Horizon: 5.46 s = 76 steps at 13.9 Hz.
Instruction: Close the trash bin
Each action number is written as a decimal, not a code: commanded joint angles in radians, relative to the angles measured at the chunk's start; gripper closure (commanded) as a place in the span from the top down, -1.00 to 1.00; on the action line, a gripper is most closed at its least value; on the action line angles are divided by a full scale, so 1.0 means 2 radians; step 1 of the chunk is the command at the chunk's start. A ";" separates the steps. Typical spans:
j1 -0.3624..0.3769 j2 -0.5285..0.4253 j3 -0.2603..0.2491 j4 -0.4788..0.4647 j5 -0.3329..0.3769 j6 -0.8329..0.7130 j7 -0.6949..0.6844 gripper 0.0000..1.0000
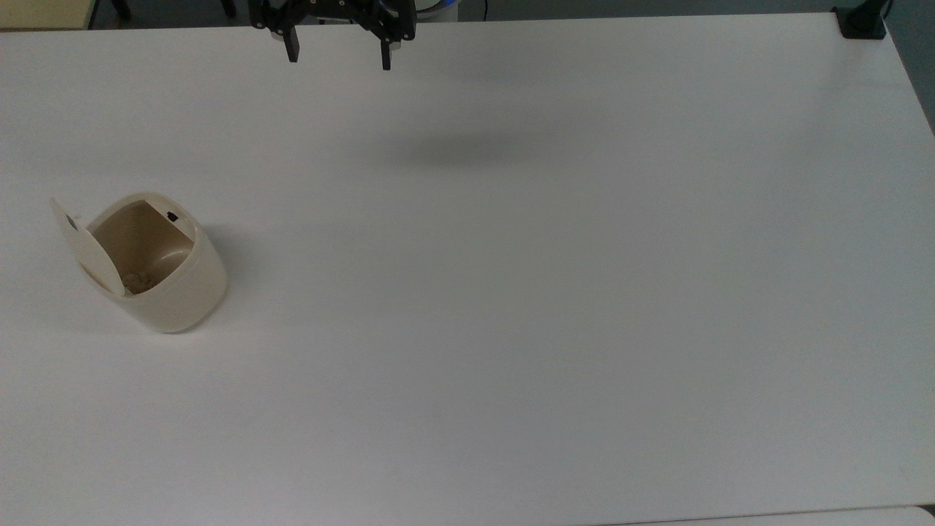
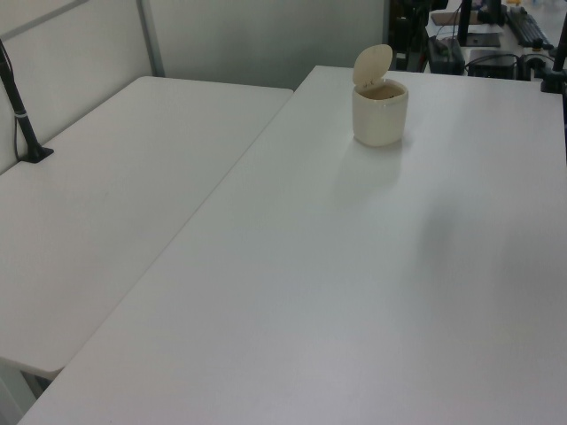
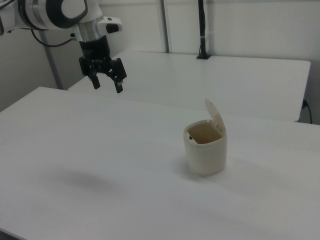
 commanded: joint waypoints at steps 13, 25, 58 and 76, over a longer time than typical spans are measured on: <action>-0.004 -0.013 0.004 -0.013 0.000 -0.009 -0.021 0.73; -0.005 -0.002 0.004 -0.011 -0.001 0.002 -0.047 -0.97; -0.137 0.141 -0.055 -0.011 -0.009 0.441 0.044 -1.00; -0.110 0.158 -0.050 -0.039 -0.011 0.297 0.012 -0.98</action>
